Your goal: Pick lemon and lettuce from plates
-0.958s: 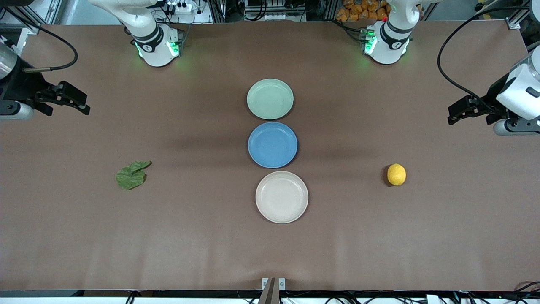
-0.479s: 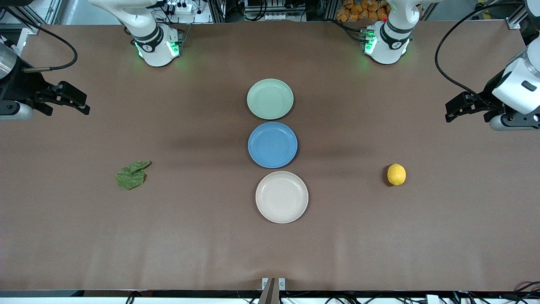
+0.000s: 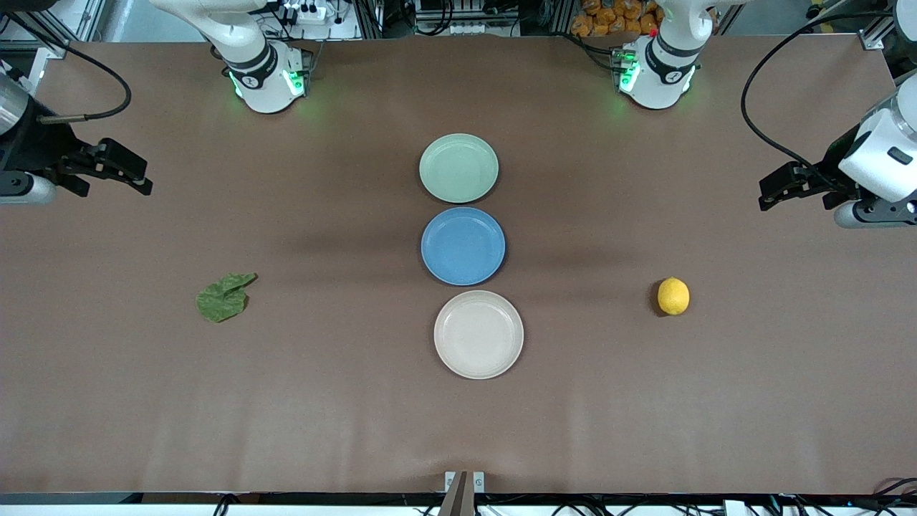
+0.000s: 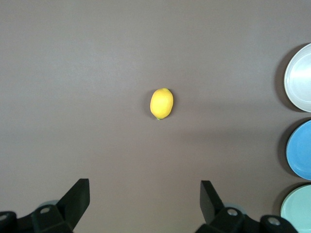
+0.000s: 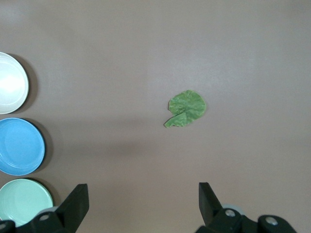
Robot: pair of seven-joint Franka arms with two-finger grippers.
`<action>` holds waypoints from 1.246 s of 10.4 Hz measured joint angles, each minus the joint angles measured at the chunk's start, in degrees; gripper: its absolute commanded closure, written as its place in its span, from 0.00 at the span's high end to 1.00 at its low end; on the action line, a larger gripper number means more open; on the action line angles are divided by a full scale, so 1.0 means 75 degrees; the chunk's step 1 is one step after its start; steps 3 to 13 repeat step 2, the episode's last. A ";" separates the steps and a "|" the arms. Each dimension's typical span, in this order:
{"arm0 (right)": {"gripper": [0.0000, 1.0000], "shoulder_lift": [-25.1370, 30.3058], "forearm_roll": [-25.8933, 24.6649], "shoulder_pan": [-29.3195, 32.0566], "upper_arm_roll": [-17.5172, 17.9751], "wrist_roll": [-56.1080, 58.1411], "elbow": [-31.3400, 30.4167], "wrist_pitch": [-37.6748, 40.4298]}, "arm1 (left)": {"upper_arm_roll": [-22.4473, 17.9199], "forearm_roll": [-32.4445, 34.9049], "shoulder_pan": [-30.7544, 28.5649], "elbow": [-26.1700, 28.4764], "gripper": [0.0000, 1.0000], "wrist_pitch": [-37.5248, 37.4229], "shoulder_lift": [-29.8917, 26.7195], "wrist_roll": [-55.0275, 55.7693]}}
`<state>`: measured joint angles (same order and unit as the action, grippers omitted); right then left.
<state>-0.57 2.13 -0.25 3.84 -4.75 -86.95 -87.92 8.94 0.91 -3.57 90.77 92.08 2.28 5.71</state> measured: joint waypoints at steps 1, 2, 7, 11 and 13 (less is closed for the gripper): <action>1.00 0.0000 0.0000 0.0000 0.0000 0.0000 0.0000 0.0000 | 0.0003 0.0000 0.0002 0.0001 1.00 0.0002 0.0014 0.0000; 1.00 0.0000 0.0000 0.0000 0.0000 0.0000 0.0000 0.0000 | 0.0015 0.0000 0.0006 0.0001 1.00 0.0003 0.0018 -0.0001; 1.00 0.0000 0.0000 0.0000 0.0000 0.0000 0.0000 0.0000 | 0.0015 0.0000 0.0006 0.0001 1.00 0.0003 0.0018 -0.0001; 1.00 0.0000 0.0000 0.0000 0.0000 0.0000 0.0000 0.0000 | 0.0015 0.0000 0.0006 0.0001 1.00 0.0003 0.0018 -0.0001; 1.00 0.0000 0.0000 0.0000 0.0000 0.0000 0.0000 0.0000 | 0.0015 0.0000 0.0006 0.0001 1.00 0.0003 0.0018 -0.0001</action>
